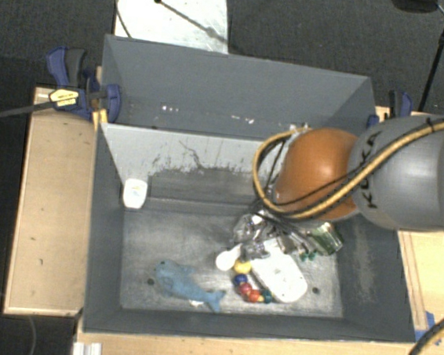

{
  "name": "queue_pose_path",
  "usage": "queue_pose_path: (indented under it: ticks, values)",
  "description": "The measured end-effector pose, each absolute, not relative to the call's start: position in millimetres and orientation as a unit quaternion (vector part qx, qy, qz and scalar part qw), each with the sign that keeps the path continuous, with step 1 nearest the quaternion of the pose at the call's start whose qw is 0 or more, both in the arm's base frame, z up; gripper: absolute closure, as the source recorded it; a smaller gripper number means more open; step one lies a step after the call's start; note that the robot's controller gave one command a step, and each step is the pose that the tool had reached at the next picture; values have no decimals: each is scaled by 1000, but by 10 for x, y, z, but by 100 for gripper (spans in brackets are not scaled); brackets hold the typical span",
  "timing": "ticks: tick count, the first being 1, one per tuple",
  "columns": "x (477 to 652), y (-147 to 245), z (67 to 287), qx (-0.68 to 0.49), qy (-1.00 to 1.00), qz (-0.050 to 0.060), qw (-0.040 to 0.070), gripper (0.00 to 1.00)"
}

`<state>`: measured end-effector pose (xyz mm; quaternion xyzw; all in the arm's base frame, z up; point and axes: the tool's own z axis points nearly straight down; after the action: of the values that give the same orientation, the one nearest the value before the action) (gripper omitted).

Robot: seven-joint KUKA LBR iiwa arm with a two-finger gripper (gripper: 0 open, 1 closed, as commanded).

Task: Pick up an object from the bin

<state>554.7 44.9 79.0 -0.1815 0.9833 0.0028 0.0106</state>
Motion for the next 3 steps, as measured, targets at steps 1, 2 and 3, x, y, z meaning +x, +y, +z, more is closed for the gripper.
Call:
queue_pose_path:
  ticks: [1, 2, 3]
  values:
    - [5726, 462, 737, -183, 983, 1, 3, 100]
    - [5707, 372, 740, -183, 983, 2, 7, 100]
    - [5406, 524, 741, -190, 982, -1, 8, 100]
